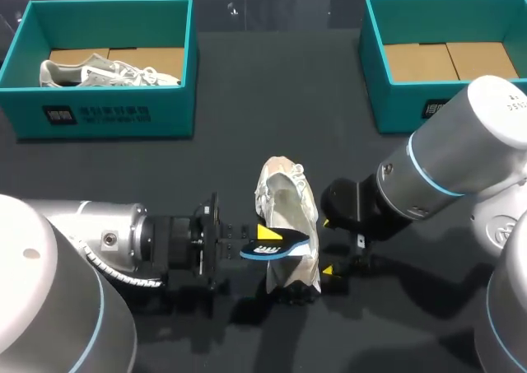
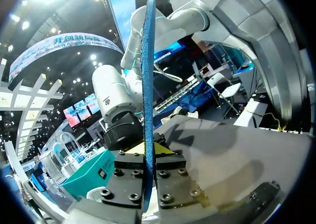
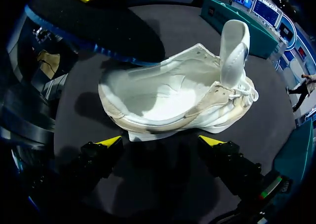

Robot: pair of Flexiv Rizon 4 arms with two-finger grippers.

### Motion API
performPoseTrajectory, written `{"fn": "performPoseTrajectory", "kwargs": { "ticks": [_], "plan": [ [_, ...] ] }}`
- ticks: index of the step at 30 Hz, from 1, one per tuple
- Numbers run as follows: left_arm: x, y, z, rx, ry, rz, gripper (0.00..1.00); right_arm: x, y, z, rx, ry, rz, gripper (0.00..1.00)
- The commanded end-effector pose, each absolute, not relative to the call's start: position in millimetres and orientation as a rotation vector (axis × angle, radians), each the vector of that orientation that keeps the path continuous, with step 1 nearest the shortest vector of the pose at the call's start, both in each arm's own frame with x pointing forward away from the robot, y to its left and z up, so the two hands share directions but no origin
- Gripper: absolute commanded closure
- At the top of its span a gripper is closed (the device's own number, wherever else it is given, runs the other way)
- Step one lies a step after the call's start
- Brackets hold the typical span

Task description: Take the shoe out of the shoebox, open the shoe tongue, remove and reinsert the insole, then place the shoe into the shoebox

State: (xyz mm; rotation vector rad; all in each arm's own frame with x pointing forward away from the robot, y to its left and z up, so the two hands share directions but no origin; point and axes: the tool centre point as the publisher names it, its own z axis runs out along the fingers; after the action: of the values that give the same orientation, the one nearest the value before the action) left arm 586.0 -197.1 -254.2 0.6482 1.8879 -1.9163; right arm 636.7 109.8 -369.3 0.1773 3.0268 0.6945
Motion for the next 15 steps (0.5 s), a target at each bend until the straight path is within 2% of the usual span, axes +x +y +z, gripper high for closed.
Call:
{"fn": "performPoseTrajectory", "kwargs": {
  "ticks": [1,15],
  "plan": [
    [589,-207,-260,0.660,1.887,-1.941,1.00,635,109,-369,0.178,3.025,0.695,0.00],
    [593,-222,-268,0.607,1.904,-1.994,1.00,635,109,-369,0.178,3.025,0.695,0.00]
  ]
}}
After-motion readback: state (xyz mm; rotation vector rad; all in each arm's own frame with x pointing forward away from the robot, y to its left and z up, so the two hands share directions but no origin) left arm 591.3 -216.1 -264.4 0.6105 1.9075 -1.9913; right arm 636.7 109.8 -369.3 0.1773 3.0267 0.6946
